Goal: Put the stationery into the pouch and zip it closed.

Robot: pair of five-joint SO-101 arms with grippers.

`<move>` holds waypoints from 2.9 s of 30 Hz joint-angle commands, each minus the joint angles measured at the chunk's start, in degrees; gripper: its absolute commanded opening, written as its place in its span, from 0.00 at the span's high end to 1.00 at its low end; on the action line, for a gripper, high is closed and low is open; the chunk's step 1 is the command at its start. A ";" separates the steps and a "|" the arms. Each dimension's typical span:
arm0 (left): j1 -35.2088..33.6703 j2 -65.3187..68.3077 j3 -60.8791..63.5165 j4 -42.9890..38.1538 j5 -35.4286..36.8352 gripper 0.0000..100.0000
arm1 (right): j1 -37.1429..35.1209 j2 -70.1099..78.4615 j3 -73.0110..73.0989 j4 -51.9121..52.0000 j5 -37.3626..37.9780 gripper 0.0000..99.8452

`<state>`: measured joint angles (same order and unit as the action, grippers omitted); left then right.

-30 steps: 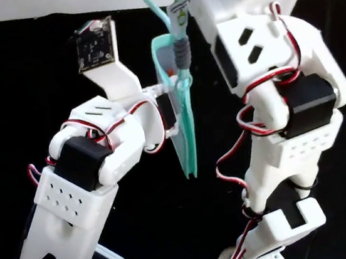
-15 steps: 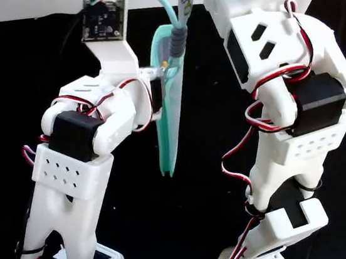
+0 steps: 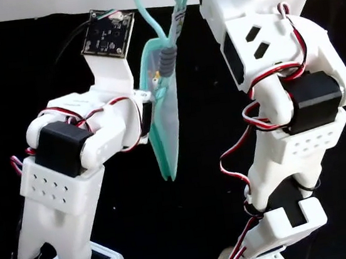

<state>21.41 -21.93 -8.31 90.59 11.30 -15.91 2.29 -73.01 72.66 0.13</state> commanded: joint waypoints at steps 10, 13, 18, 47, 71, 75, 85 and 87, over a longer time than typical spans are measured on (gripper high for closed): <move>0.66 0.75 -0.22 2.20 -0.26 0.94 | 0.66 -1.71 -0.13 0.66 -0.62 0.99; 2.77 0.75 0.22 2.29 -0.26 0.84 | 0.66 -1.71 -0.13 0.66 -0.62 0.99; 5.23 0.75 -0.22 2.02 -0.35 0.77 | 0.66 -1.71 -0.13 0.66 -0.62 0.99; 5.41 -11.56 -2.24 6.68 0.18 0.77 | 0.48 -1.71 -0.13 0.66 -0.62 0.99; 14.99 -10.86 -2.07 0.44 12.13 0.77 | 0.48 -1.80 -0.13 0.31 -5.45 0.99; 17.36 -6.55 -1.54 -2.20 14.51 0.77 | 0.40 -1.80 -0.13 0.31 -5.63 0.99; 16.75 -1.80 -1.71 -5.19 16.35 0.77 | 0.40 -1.80 -0.13 0.57 -5.54 0.99; 14.29 -1.63 -1.71 -5.19 16.26 0.77 | 0.40 -1.80 -0.13 0.57 -5.63 0.99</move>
<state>38.64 -23.78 -9.10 86.55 27.38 -15.82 2.29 -73.01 73.27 -5.05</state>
